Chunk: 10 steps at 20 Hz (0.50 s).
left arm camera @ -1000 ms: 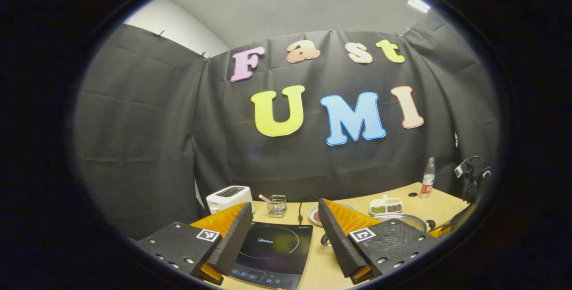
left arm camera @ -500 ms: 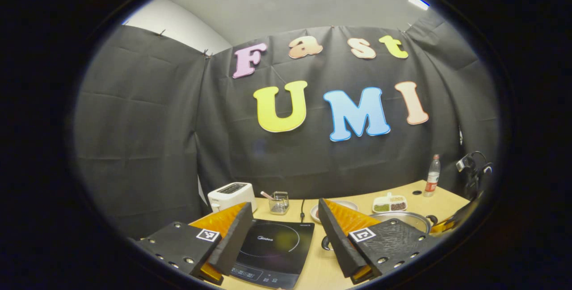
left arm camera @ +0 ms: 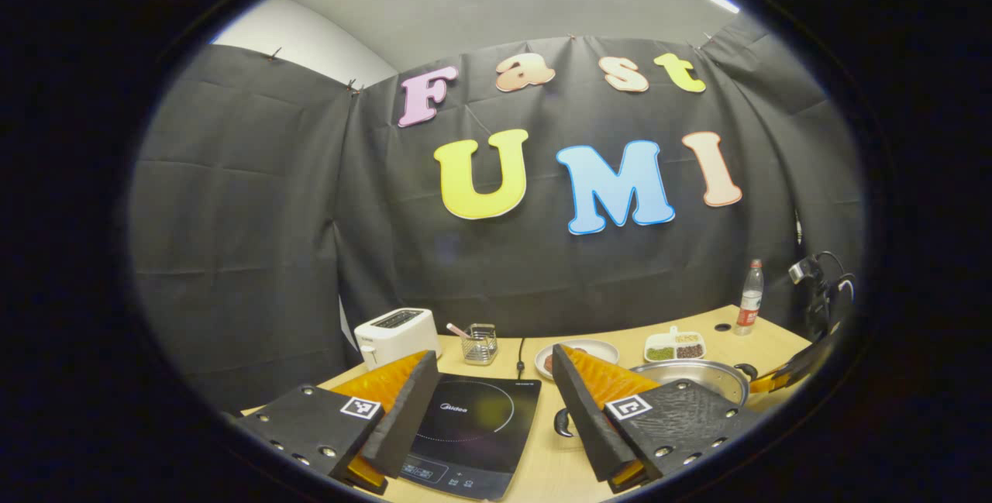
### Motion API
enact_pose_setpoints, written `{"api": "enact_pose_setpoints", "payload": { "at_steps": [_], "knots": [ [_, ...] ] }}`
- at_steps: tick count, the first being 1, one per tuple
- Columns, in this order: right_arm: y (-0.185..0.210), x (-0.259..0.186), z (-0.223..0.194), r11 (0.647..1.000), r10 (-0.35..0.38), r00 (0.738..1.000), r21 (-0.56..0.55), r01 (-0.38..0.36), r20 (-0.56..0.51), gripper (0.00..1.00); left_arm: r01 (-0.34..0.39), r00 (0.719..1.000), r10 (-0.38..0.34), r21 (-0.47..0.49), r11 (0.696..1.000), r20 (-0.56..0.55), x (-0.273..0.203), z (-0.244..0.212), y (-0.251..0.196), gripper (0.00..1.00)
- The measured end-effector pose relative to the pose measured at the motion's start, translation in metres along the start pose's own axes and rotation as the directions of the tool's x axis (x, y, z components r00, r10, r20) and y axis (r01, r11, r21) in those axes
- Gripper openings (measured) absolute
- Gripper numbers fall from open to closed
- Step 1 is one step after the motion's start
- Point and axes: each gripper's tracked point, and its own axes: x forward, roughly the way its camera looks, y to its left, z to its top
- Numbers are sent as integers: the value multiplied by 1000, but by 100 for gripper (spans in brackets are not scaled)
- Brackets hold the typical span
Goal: First push the handle of the pot to place it horizontally, then grasp the pot with both hands and set it on the induction cooktop.
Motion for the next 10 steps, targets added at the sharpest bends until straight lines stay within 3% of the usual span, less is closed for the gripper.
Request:
{"api": "enact_pose_setpoints", "payload": {
  "at_steps": [5,6,7,10],
  "knots": [
    [-9,-25,19,999,-43,995,24,41,91,5,57,998,-57,-1,998,-13,14,-6,-16,88],
    [-9,-28,24,998,-49,993,31,46,111,13,68,997,-68,-1,998,-20,19,-9,-18,87],
    [-8,-33,29,998,-55,989,35,51,134,37,78,997,-78,0,997,-27,23,-11,-21,87],
    [-3,-42,47,997,-63,974,50,53,218,80,113,992,-113,-11,994,-47,35,-21,-32,87]
  ]
}}
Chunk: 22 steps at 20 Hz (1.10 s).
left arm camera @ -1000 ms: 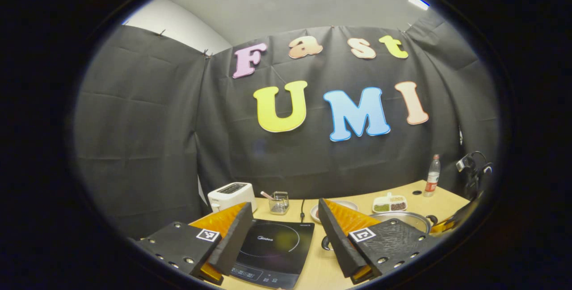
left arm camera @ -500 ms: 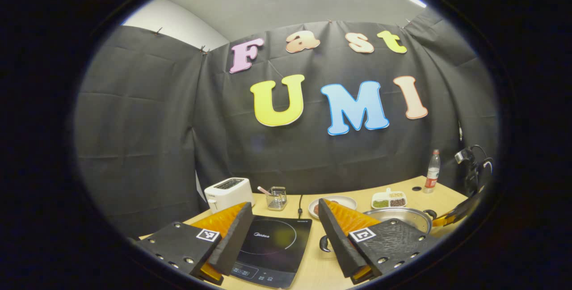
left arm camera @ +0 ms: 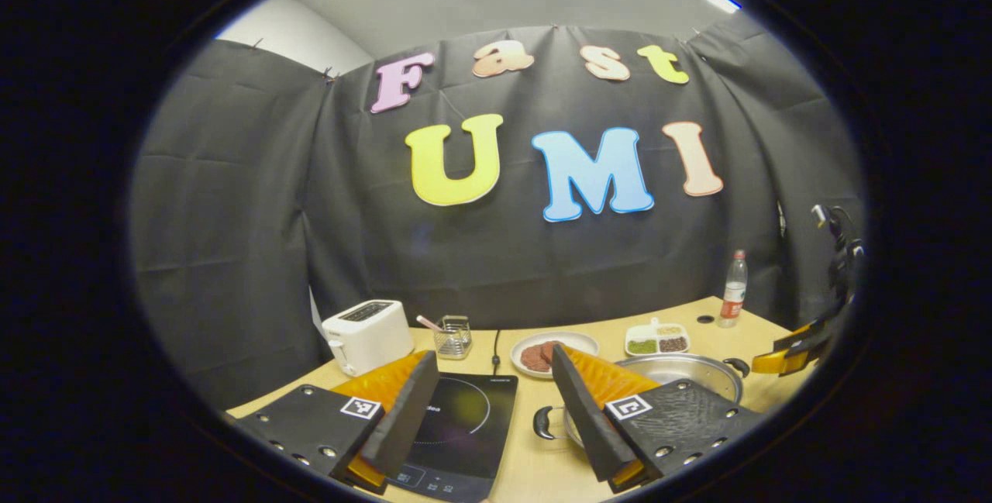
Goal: First push the handle of the pot to place it horizontally, then grasp the pot with both hands and set it on the induction cooktop.
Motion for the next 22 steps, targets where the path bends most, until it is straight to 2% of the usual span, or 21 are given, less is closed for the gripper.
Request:
{"api": "enact_pose_setpoints", "payload": {
  "at_steps": [1,2,3,8,9,10,12,15,22],
  "knots": [
    [-1,-2,8,1000,-9,1000,-2,9,22,94,13,1000,-13,-3,1000,-12,4,-6,-3,87],
    [-1,-3,13,1000,-17,999,-4,17,39,92,23,999,-23,-4,1000,-29,11,-13,-6,87],
    [-1,-3,17,1000,-20,999,-5,20,50,96,33,998,-33,-3,999,-45,16,-19,-8,87],
    [-4,2,19,999,-39,998,3,39,58,96,88,990,-91,-28,996,-109,39,-46,-26,89],
    [-4,4,19,999,-42,998,3,42,57,93,102,986,-105,-33,994,-127,44,-54,-30,89],
    [-5,6,21,999,-43,997,4,43,56,96,113,983,-117,-33,993,-143,48,-59,-32,89],
    [-4,10,19,999,-46,998,3,46,53,96,136,975,-139,-30,990,-171,56,-70,-40,87],
    [-4,17,16,999,-47,998,5,46,43,96,167,960,-171,-35,985,-221,68,-91,-52,91],
    [-3,35,7,999,-45,999,1,45,11,96,177,926,-197,-90,980,-322,88,-137,-63,87]
  ]
}}
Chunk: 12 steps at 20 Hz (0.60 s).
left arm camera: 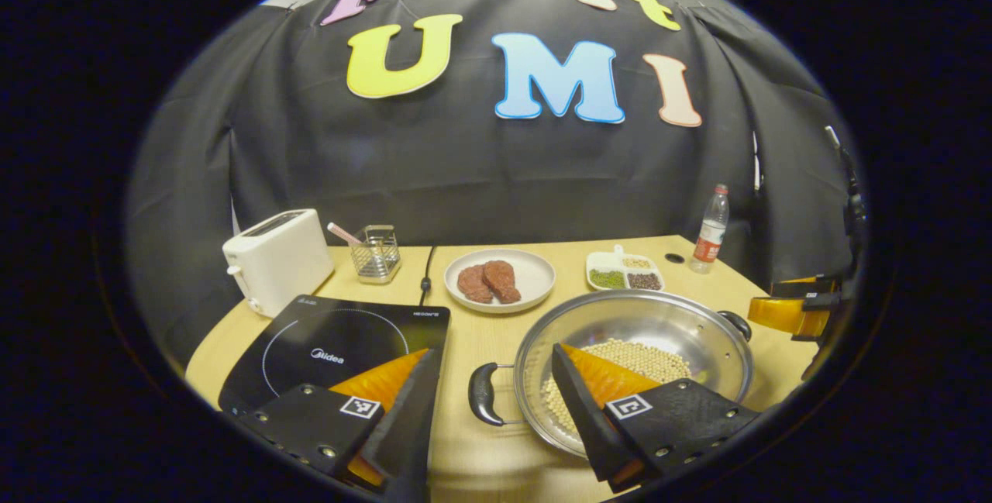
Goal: First push the handle of the pot to place it horizontally, then grasp the pot with both hands and set it on the induction cooktop.
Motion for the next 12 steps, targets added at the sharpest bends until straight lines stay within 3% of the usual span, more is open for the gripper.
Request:
{"api": "enact_pose_setpoints", "payload": {
  "at_steps": [12],
  "knots": [
    [-1,35,-20,999,-5,997,35,8,-77,96,18,988,-18,-7,1000,-150,46,-49,-3,90]
  ]
}}
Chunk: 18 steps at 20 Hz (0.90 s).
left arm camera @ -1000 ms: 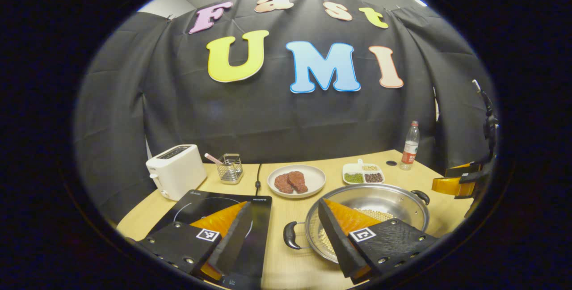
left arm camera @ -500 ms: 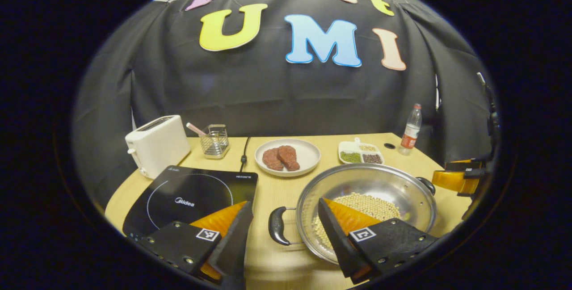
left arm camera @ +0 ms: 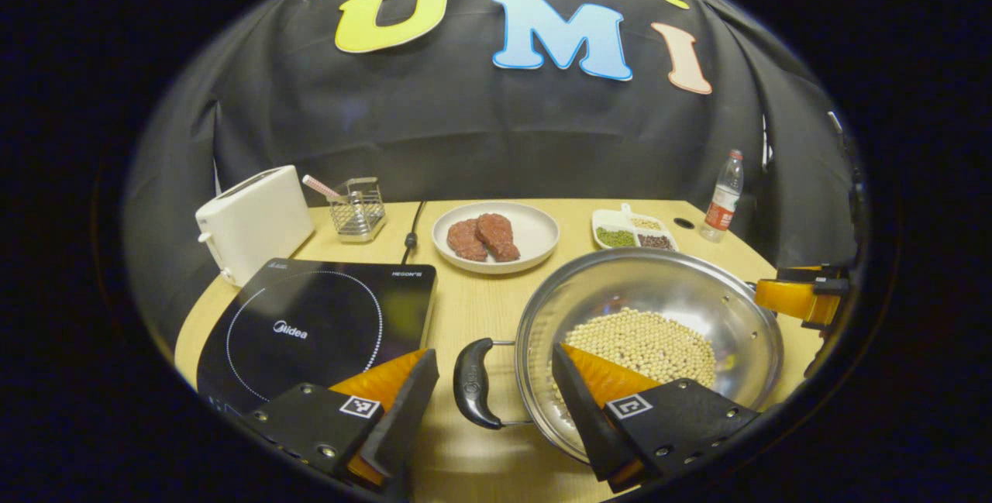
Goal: First push the handle of the pot to place it horizontally, then grasp the pot with both hands and set it on the induction cooktop.
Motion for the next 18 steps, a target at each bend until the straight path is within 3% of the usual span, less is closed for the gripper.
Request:
{"api": "enact_pose_setpoints", "payload": {
  "at_steps": [10,15,16,17,18],
  "knots": [
    [-3,23,-23,1000,-3,995,13,5,-98,96,-15,998,14,-17,1000,-68,13,-19,2,88],
    [-3,25,-25,1000,-10,994,12,12,-108,82,-19,997,17,-20,1000,-77,19,-23,1,90],
    [-3,25,-25,1000,-10,994,12,11,-110,80,-24,997,22,-28,999,-76,21,-22,2,87],
    [-3,25,-27,1000,-9,993,13,10,-115,75,-24,997,21,-35,999,-81,20,-24,1,72],
    [-4,25,-28,1000,-8,993,12,9,-121,75,-23,996,19,-42,999,-90,20,-27,1,75]
  ]
}}
